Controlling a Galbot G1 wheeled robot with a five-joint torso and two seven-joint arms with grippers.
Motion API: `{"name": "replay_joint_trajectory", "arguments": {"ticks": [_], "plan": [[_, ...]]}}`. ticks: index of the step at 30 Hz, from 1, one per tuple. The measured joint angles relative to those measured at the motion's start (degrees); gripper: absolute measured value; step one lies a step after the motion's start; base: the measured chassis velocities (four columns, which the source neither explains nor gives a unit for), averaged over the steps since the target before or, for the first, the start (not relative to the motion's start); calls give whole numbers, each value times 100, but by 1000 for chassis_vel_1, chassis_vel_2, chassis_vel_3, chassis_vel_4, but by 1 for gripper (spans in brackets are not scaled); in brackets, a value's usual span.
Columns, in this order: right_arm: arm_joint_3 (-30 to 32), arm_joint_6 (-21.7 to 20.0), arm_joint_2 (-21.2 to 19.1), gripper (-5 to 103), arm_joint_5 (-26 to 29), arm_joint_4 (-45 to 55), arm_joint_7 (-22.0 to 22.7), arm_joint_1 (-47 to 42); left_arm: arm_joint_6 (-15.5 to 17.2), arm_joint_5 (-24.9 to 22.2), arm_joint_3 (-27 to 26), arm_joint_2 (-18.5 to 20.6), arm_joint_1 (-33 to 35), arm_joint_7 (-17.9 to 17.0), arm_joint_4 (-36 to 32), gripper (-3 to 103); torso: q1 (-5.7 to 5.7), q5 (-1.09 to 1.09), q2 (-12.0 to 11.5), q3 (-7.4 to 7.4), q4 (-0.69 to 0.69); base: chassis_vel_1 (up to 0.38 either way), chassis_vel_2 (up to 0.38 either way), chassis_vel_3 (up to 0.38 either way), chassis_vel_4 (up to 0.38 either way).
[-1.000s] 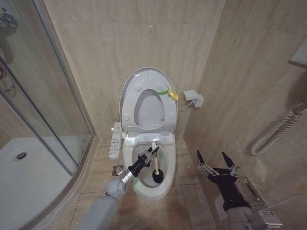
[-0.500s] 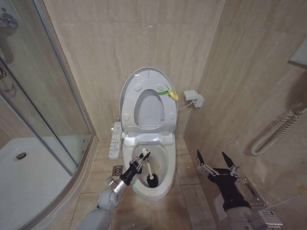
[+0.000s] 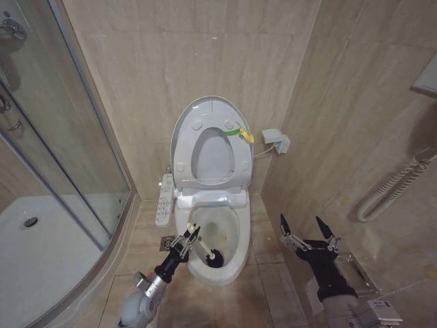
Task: Open the toilet lid, clean the toilet bowl with a toilet brush, close the toilet lid, and flush.
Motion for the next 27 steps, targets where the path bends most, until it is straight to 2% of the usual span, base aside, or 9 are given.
{"name": "replay_joint_trajectory", "arguments": {"ticks": [7,11,17,27], "plan": [[0,0,0,100,0,0,0,0,-21,19,-59,-39,23,-4,18,20,0,0,0,0,0,0,0,0,0],[0,0,0,100,0,0,0,0,-84,20,-45,-99,-195,-79,276,20,0,0,0,0,1,0,0,0,0],[0,0,0,100,0,0,0,0,-270,82,103,-254,-1084,-207,1134,20,1,-1,0,1,-1,0,0,0,0],[0,0,0,100,0,0,1,0,-330,-13,445,-504,-2042,-159,2005,20,0,0,0,1,-1,0,0,0,0]]}}
